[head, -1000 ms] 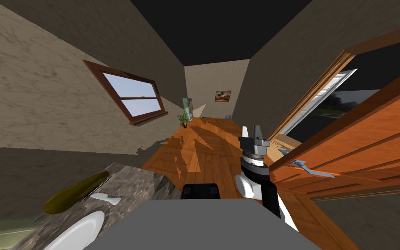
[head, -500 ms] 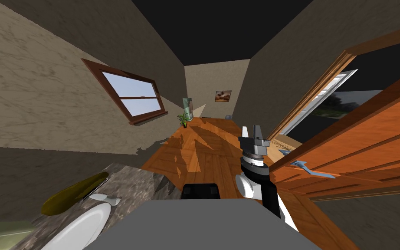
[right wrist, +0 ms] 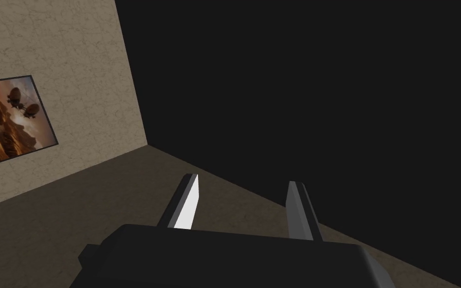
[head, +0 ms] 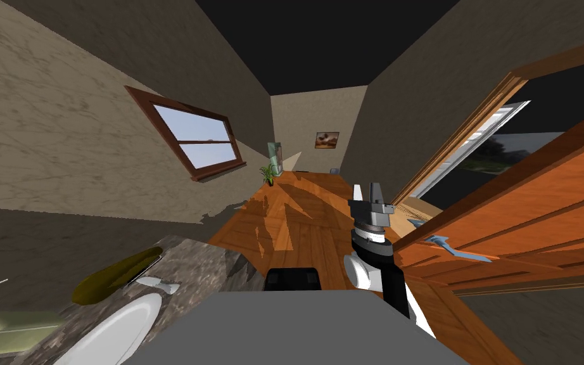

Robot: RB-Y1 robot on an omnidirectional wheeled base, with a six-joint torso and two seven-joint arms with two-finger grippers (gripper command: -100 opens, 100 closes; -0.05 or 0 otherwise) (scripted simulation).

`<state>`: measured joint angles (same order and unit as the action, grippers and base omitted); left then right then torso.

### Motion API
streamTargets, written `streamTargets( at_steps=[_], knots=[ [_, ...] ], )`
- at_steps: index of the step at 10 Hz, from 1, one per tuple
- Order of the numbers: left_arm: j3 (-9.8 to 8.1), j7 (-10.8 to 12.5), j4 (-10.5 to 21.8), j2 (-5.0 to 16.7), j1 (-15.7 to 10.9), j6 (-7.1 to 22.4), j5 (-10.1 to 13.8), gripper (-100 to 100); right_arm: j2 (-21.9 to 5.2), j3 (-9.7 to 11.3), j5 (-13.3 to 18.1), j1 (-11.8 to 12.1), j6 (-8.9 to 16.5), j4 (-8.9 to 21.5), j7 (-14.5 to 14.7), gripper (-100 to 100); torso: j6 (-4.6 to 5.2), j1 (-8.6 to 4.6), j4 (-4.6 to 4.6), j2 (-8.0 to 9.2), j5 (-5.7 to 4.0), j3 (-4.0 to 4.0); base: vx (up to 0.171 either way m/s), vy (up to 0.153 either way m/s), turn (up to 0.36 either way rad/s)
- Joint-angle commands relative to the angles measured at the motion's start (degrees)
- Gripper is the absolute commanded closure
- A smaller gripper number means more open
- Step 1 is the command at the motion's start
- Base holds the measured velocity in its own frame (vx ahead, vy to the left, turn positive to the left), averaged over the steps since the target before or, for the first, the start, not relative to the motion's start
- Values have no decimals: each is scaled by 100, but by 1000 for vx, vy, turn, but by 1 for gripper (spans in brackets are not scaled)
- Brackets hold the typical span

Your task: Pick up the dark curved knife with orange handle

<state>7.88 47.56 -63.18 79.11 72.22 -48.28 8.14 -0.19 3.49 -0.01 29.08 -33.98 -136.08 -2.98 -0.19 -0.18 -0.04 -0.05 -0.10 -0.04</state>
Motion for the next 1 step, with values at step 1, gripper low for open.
streamTargets(
  at_steps=[1],
  knots=[
    [0,0,0,0,0,0,0,0,0,0,0,0,0,0,0,0,0,0,0,0,0,0,0,0,0]
  ],
)
